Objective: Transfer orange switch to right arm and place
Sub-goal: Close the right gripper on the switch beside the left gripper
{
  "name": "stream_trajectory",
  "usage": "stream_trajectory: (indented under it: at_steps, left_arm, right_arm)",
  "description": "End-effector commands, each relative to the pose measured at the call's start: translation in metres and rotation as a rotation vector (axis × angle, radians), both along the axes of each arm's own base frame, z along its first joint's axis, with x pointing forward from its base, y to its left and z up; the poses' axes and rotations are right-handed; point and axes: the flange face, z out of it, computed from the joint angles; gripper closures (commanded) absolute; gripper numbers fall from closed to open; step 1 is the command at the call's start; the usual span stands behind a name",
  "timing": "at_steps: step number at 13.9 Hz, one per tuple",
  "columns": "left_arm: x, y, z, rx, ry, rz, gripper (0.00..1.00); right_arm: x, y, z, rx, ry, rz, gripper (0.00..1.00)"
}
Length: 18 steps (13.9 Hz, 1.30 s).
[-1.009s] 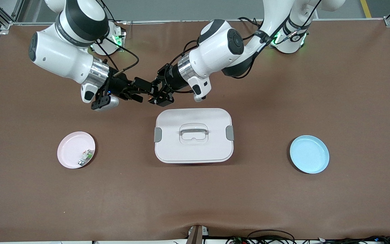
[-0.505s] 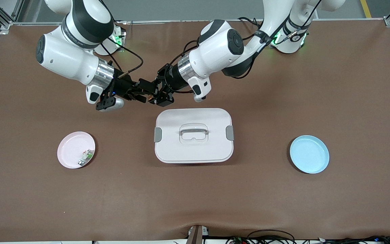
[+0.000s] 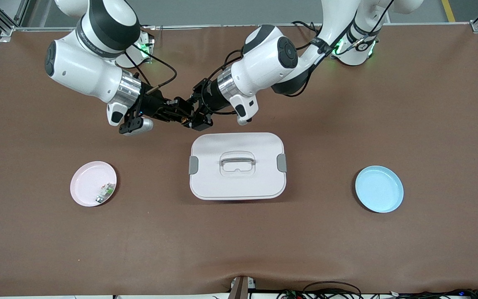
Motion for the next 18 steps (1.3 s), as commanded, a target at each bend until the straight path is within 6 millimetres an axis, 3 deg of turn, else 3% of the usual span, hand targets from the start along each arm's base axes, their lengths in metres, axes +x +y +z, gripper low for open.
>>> stream_trajectory:
  at_steps: [1, 4, 7, 9, 10, 18]
  left_arm:
    - [0.000, 0.001, 0.007, -0.007, 0.004, 0.019, 0.67]
    - [0.002, 0.003, 0.007, -0.007, 0.004, 0.022, 0.62]
    - [0.005, 0.006, 0.011, -0.012, 0.009, 0.041, 0.43]
    - [0.006, 0.006, 0.014, -0.011, 0.004, 0.048, 0.24]
    - [0.007, 0.007, 0.015, -0.016, -0.003, 0.055, 0.00]
    - [0.019, 0.020, 0.019, -0.016, -0.030, 0.070, 0.00]
  right_arm:
    - [-0.001, -0.001, 0.001, 0.011, 0.018, -0.021, 1.00]
    - [-0.001, -0.001, 0.000, 0.010, 0.017, -0.018, 1.00]
    - [0.000, -0.002, 0.002, 0.010, 0.010, -0.016, 1.00]
    - [0.000, -0.002, 0.003, 0.003, 0.012, -0.002, 1.00]
    - [0.000, -0.002, 0.005, 0.001, 0.017, 0.013, 1.00]
    - [0.024, -0.030, 0.018, -0.195, -0.045, 0.189, 1.00]
